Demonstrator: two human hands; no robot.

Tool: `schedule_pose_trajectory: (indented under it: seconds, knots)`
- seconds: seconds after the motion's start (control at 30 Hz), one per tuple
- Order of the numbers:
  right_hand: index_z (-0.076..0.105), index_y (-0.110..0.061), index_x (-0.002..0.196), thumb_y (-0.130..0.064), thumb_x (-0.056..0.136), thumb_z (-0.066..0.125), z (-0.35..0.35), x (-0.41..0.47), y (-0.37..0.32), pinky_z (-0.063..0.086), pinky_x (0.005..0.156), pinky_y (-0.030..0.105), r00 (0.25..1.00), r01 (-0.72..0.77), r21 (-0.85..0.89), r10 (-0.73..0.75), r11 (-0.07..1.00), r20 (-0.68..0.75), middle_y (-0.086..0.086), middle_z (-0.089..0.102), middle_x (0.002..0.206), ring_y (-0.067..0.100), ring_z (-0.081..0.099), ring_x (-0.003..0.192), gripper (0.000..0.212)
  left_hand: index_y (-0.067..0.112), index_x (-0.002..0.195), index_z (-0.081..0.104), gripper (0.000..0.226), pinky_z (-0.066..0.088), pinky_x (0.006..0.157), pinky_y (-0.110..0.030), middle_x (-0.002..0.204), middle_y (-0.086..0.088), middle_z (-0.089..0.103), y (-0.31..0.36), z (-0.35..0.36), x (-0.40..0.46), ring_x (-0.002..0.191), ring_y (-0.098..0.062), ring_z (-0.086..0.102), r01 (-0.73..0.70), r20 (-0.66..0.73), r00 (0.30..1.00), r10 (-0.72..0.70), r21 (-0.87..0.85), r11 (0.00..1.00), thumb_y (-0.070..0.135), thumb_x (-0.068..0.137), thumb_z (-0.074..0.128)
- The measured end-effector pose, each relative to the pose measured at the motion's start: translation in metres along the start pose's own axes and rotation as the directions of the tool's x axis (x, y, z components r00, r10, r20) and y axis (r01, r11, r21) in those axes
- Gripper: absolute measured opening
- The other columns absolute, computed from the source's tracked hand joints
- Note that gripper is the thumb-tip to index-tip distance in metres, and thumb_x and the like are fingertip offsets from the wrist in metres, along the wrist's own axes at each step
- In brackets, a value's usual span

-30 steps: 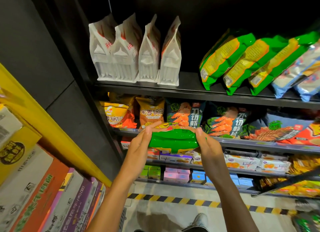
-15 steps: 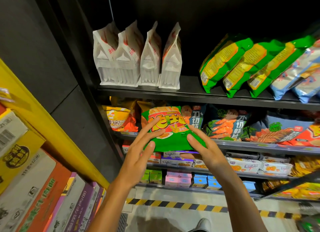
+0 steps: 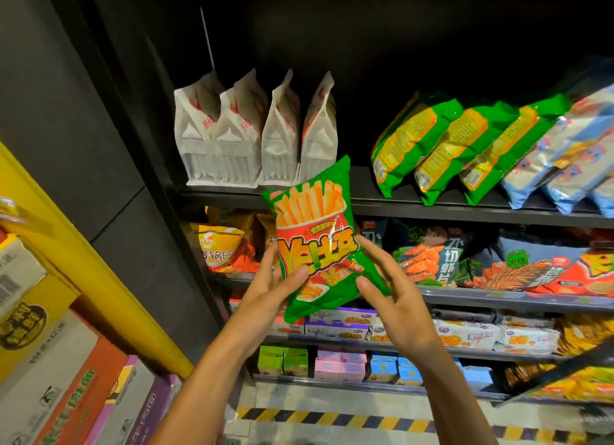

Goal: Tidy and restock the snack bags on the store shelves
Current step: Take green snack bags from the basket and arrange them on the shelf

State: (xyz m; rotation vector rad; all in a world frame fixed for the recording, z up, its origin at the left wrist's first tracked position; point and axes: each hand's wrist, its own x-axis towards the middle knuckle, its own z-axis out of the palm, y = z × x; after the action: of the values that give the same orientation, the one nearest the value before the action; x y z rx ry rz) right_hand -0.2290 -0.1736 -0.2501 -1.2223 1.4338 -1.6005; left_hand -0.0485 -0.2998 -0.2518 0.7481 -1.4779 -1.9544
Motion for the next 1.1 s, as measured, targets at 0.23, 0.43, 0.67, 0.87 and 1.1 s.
schedule_pose_trajectory:
  seconds: [0.23, 0.43, 0.67, 0.87, 1.1]
  knots:
    - [0.045, -0.021, 0.150, -0.001, 0.104, 0.050, -0.040, 0.028, -0.028, 0.054, 0.097, 0.022, 0.997, 0.071, -0.006, -0.071, 0.997, 0.034, -0.020, 0.062, 0.139, 0.006, 0.057, 0.132, 0.050, 0.021, 0.144, 0.052, 0.090, 0.057, 0.100, -0.038, 0.136, -0.008, 0.068, 0.036, 0.039, 0.036, 0.125, -0.026, 0.065, -0.017, 0.085, 0.996, 0.027, -0.119, 0.993, 0.047, 0.067, 0.092]
    - [0.043, -0.026, 0.152, -0.012, 0.098, 0.063, -0.089, 0.073, -0.042, 0.039, 0.115, 0.024, 0.990, 0.137, -0.018, -0.137, 0.990, 0.025, -0.019, 0.051, 0.153, 0.006, 0.043, 0.146, 0.059, 0.034, 0.139, 0.052, 0.075, 0.052, 0.102, -0.041, 0.126, 0.005, 0.073, 0.066, 0.079, 0.078, 0.118, -0.015, 0.069, -0.249, -0.120, 0.958, 0.259, 0.096, 0.964, 0.043, 0.073, 0.086]
    - [0.028, -0.045, 0.156, -0.028, 0.094, 0.074, -0.119, 0.130, -0.045, 0.028, 0.124, 0.029, 0.898, 0.152, -0.422, -0.303, 0.894, -0.319, -0.025, 0.029, 0.163, -0.007, 0.025, 0.149, 0.079, 0.025, 0.156, 0.027, 0.096, 0.043, 0.115, -0.049, 0.153, 0.002, 0.049, 0.076, 0.115, 0.148, 0.141, -0.017, 0.049, -0.413, -0.260, 0.765, 0.589, 0.502, 0.759, 0.045, 0.081, 0.084]
    - [0.030, -0.019, 0.160, -0.025, 0.088, 0.080, -0.116, 0.173, -0.043, 0.014, 0.129, 0.036, 0.716, 0.174, -0.709, -0.582, 0.683, -0.385, 0.002, 0.017, 0.171, 0.021, 0.009, 0.159, 0.088, 0.037, 0.149, 0.020, 0.091, 0.030, 0.106, -0.002, 0.153, 0.005, 0.031, 0.073, 0.140, 0.190, 0.141, 0.011, 0.030, -0.438, -0.270, 0.591, 0.760, 0.684, 0.583, 0.005, 0.087, 0.079]
    - [0.030, -0.027, 0.161, -0.031, 0.093, 0.074, -0.106, 0.187, -0.024, 0.012, 0.127, 0.042, 0.791, 0.081, -0.756, -0.503, 0.649, -0.348, 0.002, 0.007, 0.172, 0.016, -0.004, 0.160, 0.081, 0.022, 0.162, 0.006, 0.094, 0.032, 0.122, -0.050, 0.168, -0.001, 0.018, 0.038, 0.138, 0.228, 0.157, -0.017, 0.018, -0.406, -0.179, 0.689, 0.702, 0.708, 0.578, 0.018, 0.094, 0.072]
